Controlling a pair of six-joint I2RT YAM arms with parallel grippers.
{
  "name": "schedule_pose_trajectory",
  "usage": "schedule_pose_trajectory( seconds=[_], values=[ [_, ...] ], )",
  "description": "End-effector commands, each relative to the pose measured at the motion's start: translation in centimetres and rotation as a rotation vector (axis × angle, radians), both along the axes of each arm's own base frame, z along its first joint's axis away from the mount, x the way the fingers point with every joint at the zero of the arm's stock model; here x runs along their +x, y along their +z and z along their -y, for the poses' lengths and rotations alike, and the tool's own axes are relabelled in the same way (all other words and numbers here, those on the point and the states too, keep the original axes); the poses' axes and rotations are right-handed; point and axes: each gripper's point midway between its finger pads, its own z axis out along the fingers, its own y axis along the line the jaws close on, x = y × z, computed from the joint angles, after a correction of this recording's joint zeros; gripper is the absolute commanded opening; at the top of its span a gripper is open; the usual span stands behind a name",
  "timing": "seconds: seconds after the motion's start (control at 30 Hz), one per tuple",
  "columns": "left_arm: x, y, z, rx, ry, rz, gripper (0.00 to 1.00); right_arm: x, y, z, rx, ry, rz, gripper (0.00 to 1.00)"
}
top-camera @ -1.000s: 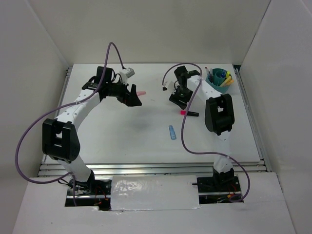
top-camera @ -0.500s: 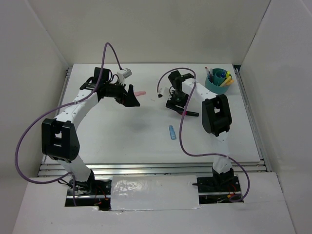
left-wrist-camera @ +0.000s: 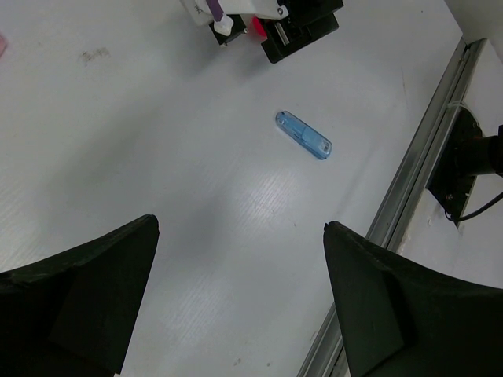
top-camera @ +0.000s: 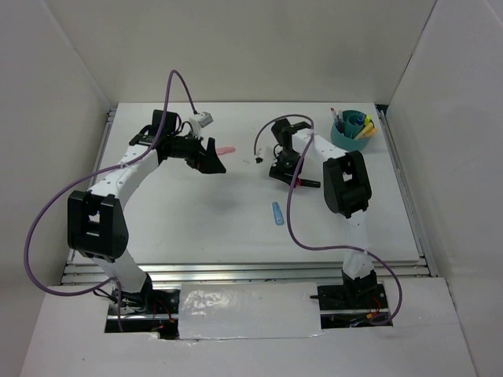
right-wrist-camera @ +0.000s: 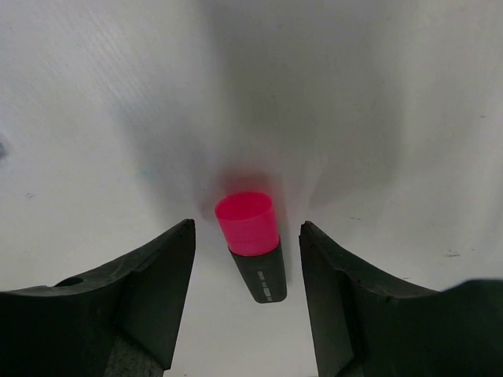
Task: Sort the stationery into containers
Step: Pick up the pen from the center of the board, then place the pen in the storage box.
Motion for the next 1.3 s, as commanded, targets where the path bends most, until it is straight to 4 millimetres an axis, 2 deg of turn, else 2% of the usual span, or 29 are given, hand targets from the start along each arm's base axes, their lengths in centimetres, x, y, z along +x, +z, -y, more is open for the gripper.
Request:
schedule_pose_trajectory(
  seconds=[0.0, 0.17, 0.27, 0.33, 0.47, 0.6, 0.67, 0.73, 0.77, 0.8, 0.87, 0.9, 0.97, 1.0, 1.03, 1.07, 1.1, 1.13, 1.17, 1.23, 1.27],
  values=[
    [-0.1, 0.4, 0.2, -0.023, -0.039, 0.032, 0.98, -0.8, -0.8, -0.1, -0.022, 0.034, -0.029, 0.62],
    [-0.1, 0.3, 0.1, -0.02, -0.039, 0.029, 0.98, -0.9, -1.5, -0.2, -0.026, 0.04, -0.038, 0.59],
    [-0.1, 0.5, 0.1, -0.019, -0.036, 0.031, 0.98, -0.9, -1.3, -0.2, -0.025, 0.036, -0.043, 0.51],
    [-0.2, 0.5, 0.1, -0.019, -0.033, 0.03, 0.98, -1.2, -1.3, -0.3, -0.016, 0.045, -0.051, 0.41],
    [-0.1, 0.7, 0.1, -0.018, -0.022, 0.026, 0.97, -1.1, -0.5, -0.9, 0.012, 0.044, -0.034, 0.3],
    [0.0, 1.4, 0.1, -0.02, -0.01, 0.035, 0.97, 0.3, 2.1, -2.0, 0.074, 0.016, 0.032, 0.16],
    [0.0, 1.9, 0.0, -0.02, -0.004, 0.043, 0.97, 1.6, 5.0, -3.2, 0.164, -0.027, 0.101, 0.09],
    [-0.1, 2.6, 0.0, -0.023, -0.002, 0.06, 0.97, 3.6, 8.7, -3.5, 0.274, -0.122, 0.207, 0.0],
    [-0.2, 2.7, -0.1, -0.023, 0.0, 0.067, 0.97, 4.2, 10.2, -3.9, 0.347, -0.15, 0.236, 0.0],
    [-0.2, 3.1, -0.1, -0.025, 0.004, 0.077, 0.97, 5.0, 12.7, -2.9, 0.403, -0.189, 0.294, 0.0],
    [-0.3, 3.1, -0.1, -0.024, 0.007, 0.08, 0.97, 6.3, 16.1, -2.6, 0.528, -0.27, 0.366, 0.0],
    [-0.5, 3.3, -0.1, -0.025, 0.007, 0.082, 0.97, 6.9, 18.2, -1.0, 0.572, -0.319, 0.413, 0.0],
    [-0.5, 3.5, 0.0, -0.031, 0.004, 0.091, 0.97, 8.1, 21.4, 0.0, 0.7, -0.418, 0.477, 0.0],
    [-0.5, 3.4, 0.1, -0.035, 0.0, 0.089, 0.97, 8.3, 23.9, 1.0, 0.757, -0.449, 0.529, 0.0],
    [-0.6, 3.6, 0.1, -0.041, -0.004, 0.094, 0.97, 9.9, 26.5, 3.5, 0.847, -0.56, 0.61, 0.0],
    [-0.5, 3.8, 0.2, -0.047, -0.009, 0.104, 0.97, 9.7, 28.2, 4.9, 0.902, -0.614, 0.657, 0.0],
    [-0.5, 3.9, 0.3, -0.052, -0.016, 0.105, 0.97, 9.9, 29.5, 6.3, 0.952, -0.66, 0.696, 0.0],
    [-0.5, 3.9, 0.3, -0.055, -0.018, 0.106, 0.97, 10.9, 30.8, 9.8, 1.036, -0.78, 0.768, 0.0],
    [-0.4, 3.8, 0.4, -0.057, -0.019, 0.108, 0.97, 10.5, 32.9, 11.0, 1.086, -0.804, 0.824, 0.0],
    [-0.4, 4.1, 0.5, -0.074, -0.007, 0.086, 0.97, 10.8, 34.4, 14.3, 1.166, -0.913, 0.917, 0.0],
    [-0.4, 4.0, 0.6, -0.072, -0.007, 0.085, 0.97, 10.5, 35.7, 15.2, 1.186, -0.93, 0.968, 0.0]
  ],
)
